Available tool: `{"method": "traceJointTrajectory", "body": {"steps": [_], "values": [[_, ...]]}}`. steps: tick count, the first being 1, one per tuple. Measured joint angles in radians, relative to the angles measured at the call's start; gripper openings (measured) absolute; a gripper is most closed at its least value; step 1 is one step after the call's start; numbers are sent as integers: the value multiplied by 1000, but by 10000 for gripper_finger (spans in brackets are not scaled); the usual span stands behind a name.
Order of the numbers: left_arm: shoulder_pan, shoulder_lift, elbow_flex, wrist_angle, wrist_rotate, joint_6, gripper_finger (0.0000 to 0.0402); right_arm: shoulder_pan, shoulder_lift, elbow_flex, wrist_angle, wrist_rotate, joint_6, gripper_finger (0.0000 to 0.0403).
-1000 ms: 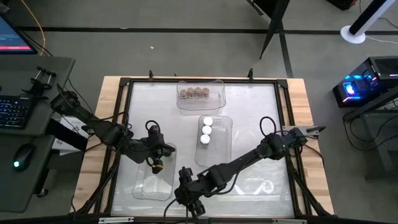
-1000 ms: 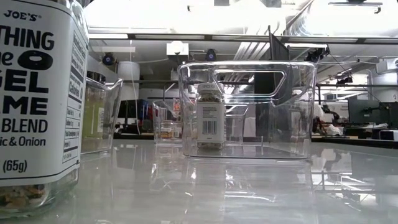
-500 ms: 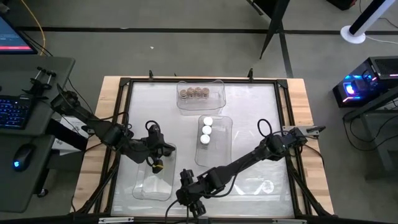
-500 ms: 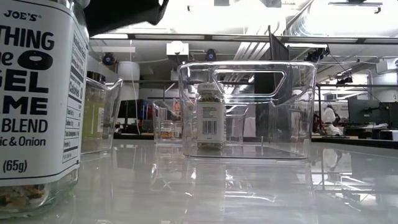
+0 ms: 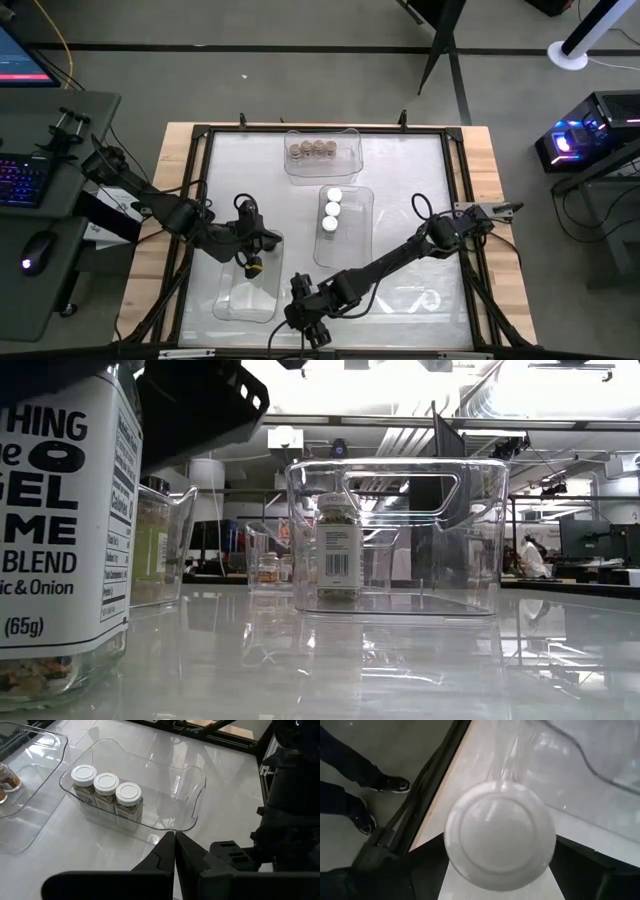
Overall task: Sort spices by type
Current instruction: Put the white seasoning bottle into the bottom right transparent bin
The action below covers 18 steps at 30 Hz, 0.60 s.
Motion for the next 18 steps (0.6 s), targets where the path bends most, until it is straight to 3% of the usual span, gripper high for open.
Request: {"method": "traceJointTrajectory", "body": {"steps": [9,18], "values": [[0,0,0,0,-1,-1,0,-1,0,-1,24,0,-23,298],[0,0,0,-1,-25,1,0,-2,0,-1,64,2,-37,203]]}}
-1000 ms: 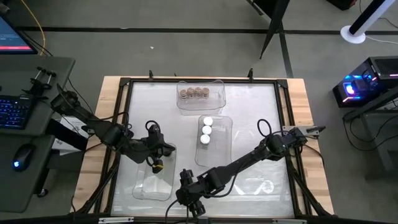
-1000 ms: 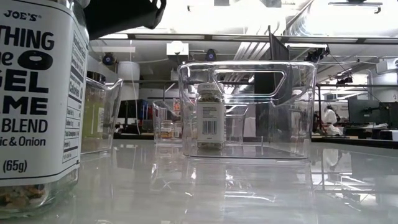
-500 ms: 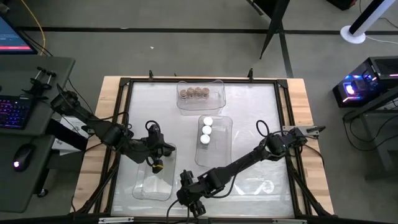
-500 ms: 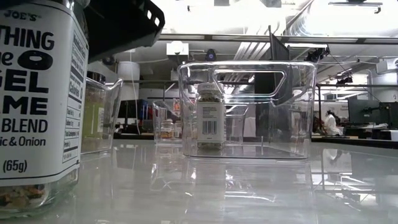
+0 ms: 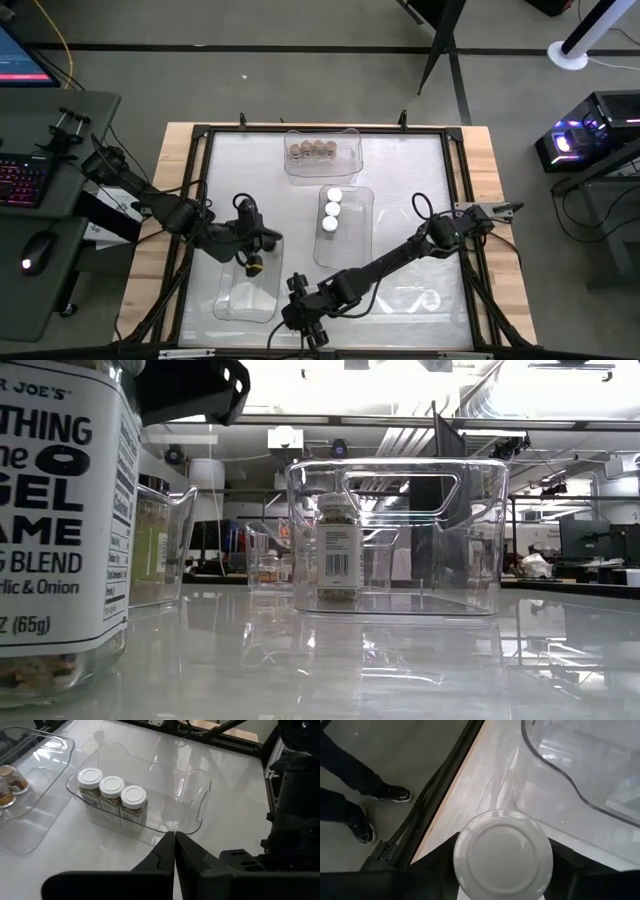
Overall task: Sort spices by type
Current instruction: Put the white seasoning bottle into the bottom right transparent bin
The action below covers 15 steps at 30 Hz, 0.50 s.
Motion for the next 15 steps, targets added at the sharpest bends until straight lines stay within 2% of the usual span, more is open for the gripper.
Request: {"method": "traceJointTrajectory", "body": {"steps": [5,9,13,15], "values": [[0,0,0,-27,-16,0,0,-1,-4,14,-23,-5,96,198],[0,0,0,-78,-19,0,0,-1,-23,109,-108,-8,144,198],[0,0,0,-140,-28,-1,0,-1,-105,274,-320,23,160,198],[0,0,0,-164,-29,0,0,2,-195,253,-346,82,194,198]]}}
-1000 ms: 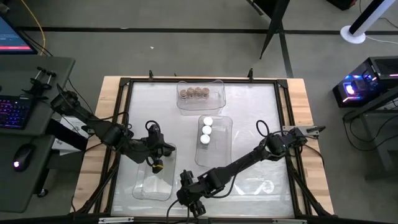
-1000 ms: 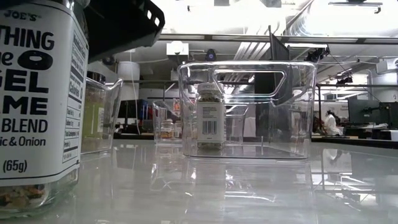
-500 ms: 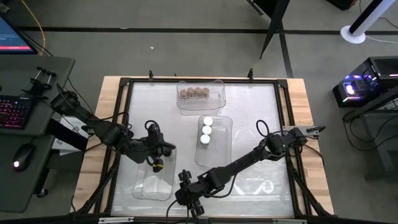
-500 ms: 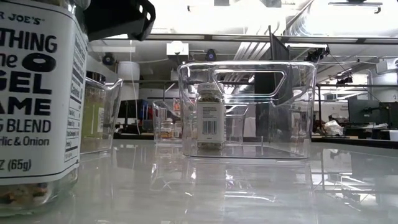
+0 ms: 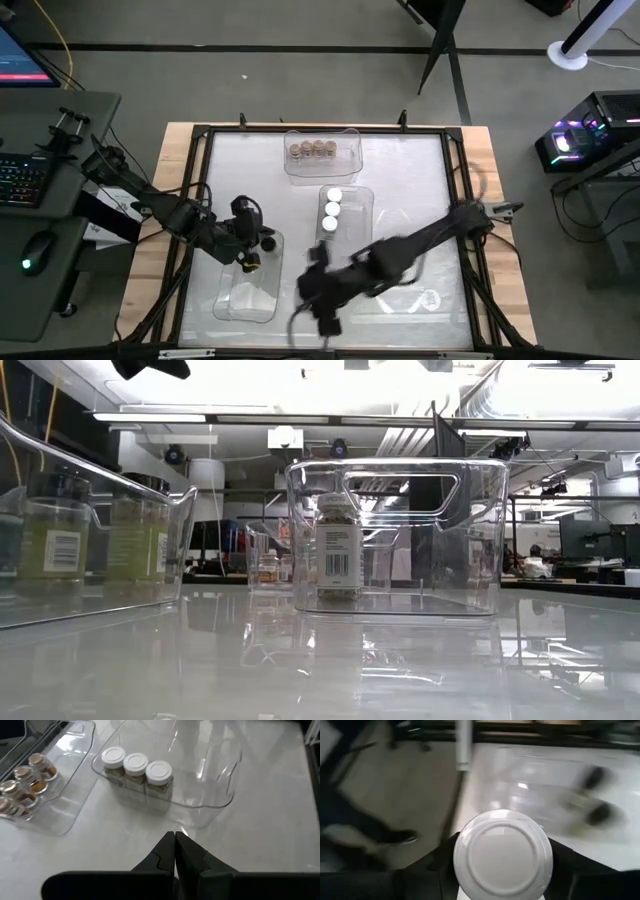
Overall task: Sort spices by type
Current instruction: Put the white seasoning bottle into the bottom right transparent bin
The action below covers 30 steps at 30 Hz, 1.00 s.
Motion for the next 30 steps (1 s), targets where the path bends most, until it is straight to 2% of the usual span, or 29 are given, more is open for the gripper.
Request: {"method": "traceJointTrajectory", "body": {"steps": [3,7,10,13,15,17,21,24,30], "values": [[0,0,0,-22,0,2,0,5,-123,-65,-93,155,88,198],[-1,0,0,-31,5,35,0,1,-229,-89,-311,413,251,198],[-2,0,0,-30,14,66,0,-25,-268,-86,-493,496,367,198],[-1,0,0,-20,30,93,0,-71,-256,-89,-666,440,452,198],[-1,0,0,7,35,117,0,-109,-247,-122,-666,404,428,198],[-1,-1,0,49,36,144,0,-149,-262,-198,-608,367,358,198],[8,-3,1,147,54,213,0,-252,-274,-417,-447,180,163,198],[25,-7,1,175,66,233,0,-328,-307,-587,-293,91,38,198],[94,-35,1,183,62,231,0,-458,-472,-861,-16,13,-136,205]]}}
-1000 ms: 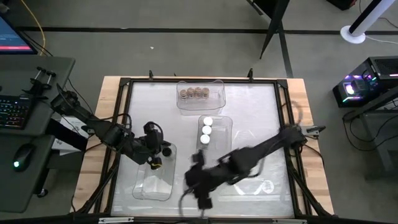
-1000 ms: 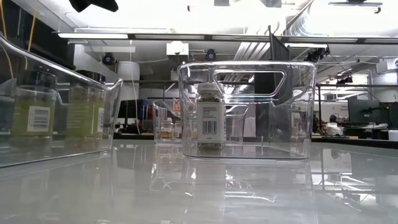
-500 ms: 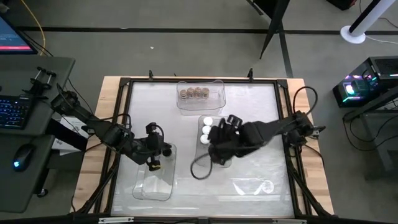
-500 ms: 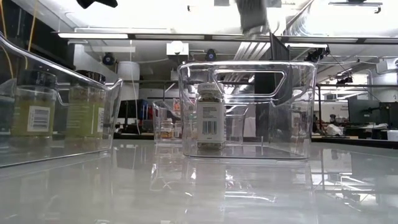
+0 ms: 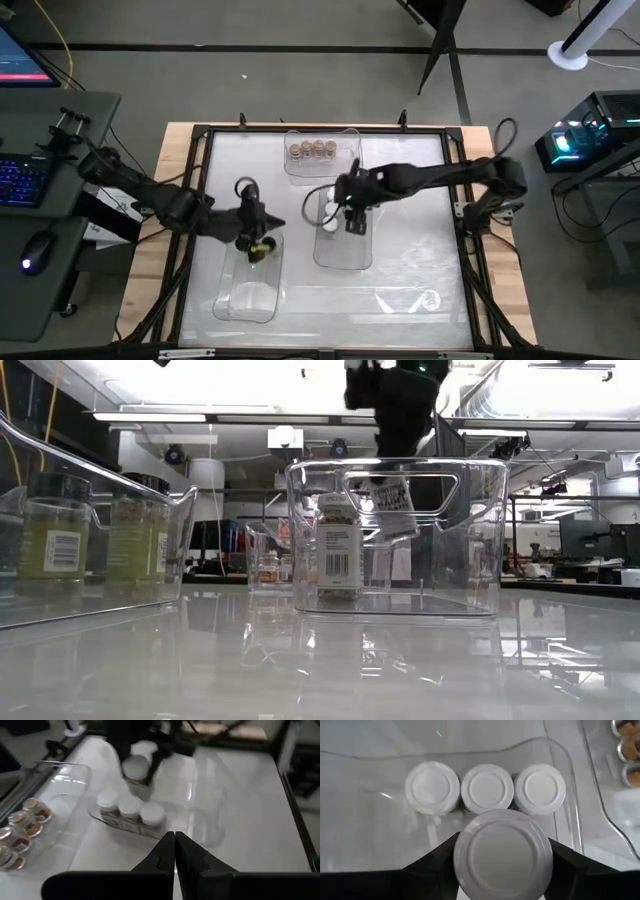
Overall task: Sort spices by type
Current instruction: Put the white seasoning bottle into the bottom right transparent bin
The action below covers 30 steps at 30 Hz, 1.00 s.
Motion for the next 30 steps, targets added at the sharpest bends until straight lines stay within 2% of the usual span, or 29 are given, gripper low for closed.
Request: {"method": "traceJointTrajectory", "body": {"steps": [4,7,10,12,15,20,25,30], "values": [[83,-30,0,75,-6,-16,0,-42,-146,-180,198,-81,-55,199],[158,-54,0,195,-8,-14,0,-50,-210,-317,281,-81,-99,199],[235,-61,0,360,8,51,0,-62,-236,-414,411,-83,-110,203],[288,-62,0,472,74,121,0,-68,-245,-451,469,-83,-110,210],[381,-59,0,604,241,199,0,-72,-231,-508,514,-64,-128,210],[520,-58,0,655,450,174,0,-96,-238,-528,598,-26,-135,201],[583,-58,0,644,579,142,0,-132,-234,-566,644,-20,-137,208],[599,-58,0,642,633,143,0,-155,-230,-586,670,-32,-146,212]]}}
